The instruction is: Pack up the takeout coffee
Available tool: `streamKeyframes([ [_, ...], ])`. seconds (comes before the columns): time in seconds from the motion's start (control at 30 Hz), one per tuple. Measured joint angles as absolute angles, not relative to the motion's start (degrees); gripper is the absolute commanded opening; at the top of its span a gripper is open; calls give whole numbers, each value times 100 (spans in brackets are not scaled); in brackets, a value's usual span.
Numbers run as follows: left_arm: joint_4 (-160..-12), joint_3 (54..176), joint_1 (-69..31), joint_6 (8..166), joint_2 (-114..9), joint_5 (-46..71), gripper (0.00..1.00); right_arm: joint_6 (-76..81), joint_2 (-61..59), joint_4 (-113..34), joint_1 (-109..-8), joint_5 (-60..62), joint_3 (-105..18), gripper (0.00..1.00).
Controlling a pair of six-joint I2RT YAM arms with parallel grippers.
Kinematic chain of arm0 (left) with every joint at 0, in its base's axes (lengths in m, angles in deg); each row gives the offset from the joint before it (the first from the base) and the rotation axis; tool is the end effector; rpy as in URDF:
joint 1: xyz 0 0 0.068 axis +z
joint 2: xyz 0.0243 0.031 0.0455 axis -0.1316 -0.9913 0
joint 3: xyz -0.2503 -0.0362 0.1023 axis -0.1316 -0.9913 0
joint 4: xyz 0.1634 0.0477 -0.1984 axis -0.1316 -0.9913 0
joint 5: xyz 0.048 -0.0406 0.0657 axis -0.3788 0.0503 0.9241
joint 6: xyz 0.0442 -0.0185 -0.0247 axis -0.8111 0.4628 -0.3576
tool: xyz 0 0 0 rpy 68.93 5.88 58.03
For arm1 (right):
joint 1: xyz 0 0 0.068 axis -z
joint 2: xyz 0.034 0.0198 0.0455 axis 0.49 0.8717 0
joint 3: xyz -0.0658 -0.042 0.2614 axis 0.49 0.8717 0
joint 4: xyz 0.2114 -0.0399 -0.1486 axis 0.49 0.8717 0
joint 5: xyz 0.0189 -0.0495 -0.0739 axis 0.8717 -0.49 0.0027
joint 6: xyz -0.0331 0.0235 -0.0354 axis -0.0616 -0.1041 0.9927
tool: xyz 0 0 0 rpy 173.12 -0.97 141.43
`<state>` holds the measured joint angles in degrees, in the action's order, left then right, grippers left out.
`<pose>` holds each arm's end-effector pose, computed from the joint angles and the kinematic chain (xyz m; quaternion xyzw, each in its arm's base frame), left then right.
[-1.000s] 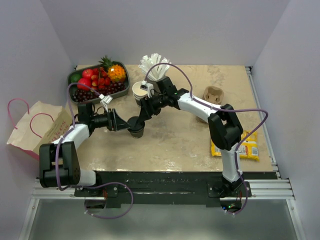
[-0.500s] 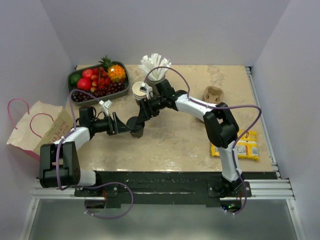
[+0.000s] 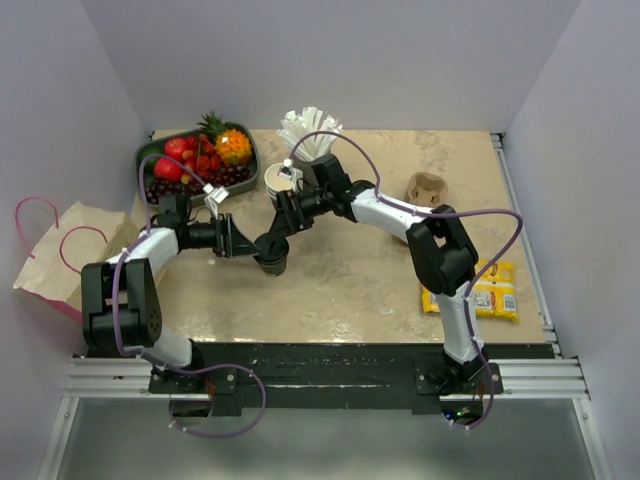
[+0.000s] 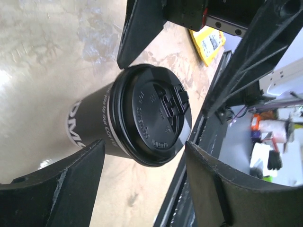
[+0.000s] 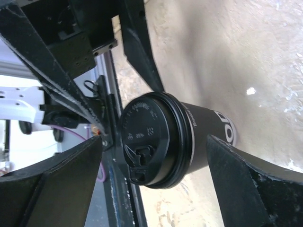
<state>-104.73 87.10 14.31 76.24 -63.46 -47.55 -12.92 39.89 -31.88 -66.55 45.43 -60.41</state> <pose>0.2724 -0.0011 0.1831 0.0986 0.8057 -0.5272 0.2515 0.3640 0.3117 0.2118 -0.2987 0.7723 0.5406 0.1489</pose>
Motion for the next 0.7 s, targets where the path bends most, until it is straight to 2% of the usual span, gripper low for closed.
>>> streamKeyframes([
  [0.13, -11356, 9219, 1472, 6675, -6668, -4790, 73, -1478, 4048, -3387, -6642, 4661, -6039, 95],
  [0.33, -12479, 9365, 1505, 5593, -6961, -4657, 73, -1558, 4193, -3418, -6640, 4653, -6028, 94],
  [0.7, -12636, 9374, 1487, 5381, -6976, -4650, 73, -1561, 4210, -3433, -6640, 4607, -6025, 93],
])
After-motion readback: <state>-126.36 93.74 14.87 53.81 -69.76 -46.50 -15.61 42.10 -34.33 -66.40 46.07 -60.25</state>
